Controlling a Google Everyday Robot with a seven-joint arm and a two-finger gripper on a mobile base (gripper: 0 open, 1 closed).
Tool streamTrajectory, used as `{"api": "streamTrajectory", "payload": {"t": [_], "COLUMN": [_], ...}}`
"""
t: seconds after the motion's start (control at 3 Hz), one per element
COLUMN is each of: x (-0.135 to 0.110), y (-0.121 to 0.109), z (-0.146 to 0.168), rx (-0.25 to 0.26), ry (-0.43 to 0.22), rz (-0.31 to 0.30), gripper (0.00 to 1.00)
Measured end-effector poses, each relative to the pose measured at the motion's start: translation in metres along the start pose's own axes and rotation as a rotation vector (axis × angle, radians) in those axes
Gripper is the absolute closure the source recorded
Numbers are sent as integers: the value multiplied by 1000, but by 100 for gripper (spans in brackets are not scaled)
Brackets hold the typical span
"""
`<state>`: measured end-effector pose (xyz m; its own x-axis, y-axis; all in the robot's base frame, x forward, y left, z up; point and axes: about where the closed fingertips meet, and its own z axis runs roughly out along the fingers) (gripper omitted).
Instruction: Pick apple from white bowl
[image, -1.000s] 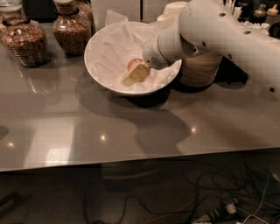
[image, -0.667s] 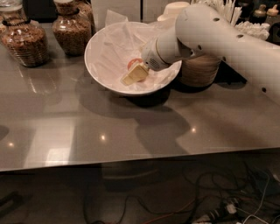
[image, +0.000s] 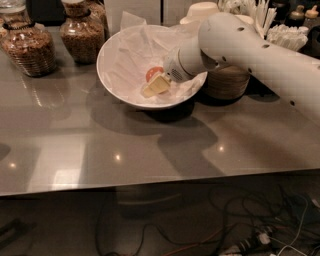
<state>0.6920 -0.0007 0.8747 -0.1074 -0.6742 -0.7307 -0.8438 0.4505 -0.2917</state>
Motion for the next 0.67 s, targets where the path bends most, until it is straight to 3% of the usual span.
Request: {"api": "streamTrajectory", "payload": {"t": [0.33, 0.67], "x": [9, 16], "y": [-6, -9], "z": [6, 11], "rx": [11, 13], "ry": [19, 33], "rz": [14, 24], "gripper": [27, 44]}}
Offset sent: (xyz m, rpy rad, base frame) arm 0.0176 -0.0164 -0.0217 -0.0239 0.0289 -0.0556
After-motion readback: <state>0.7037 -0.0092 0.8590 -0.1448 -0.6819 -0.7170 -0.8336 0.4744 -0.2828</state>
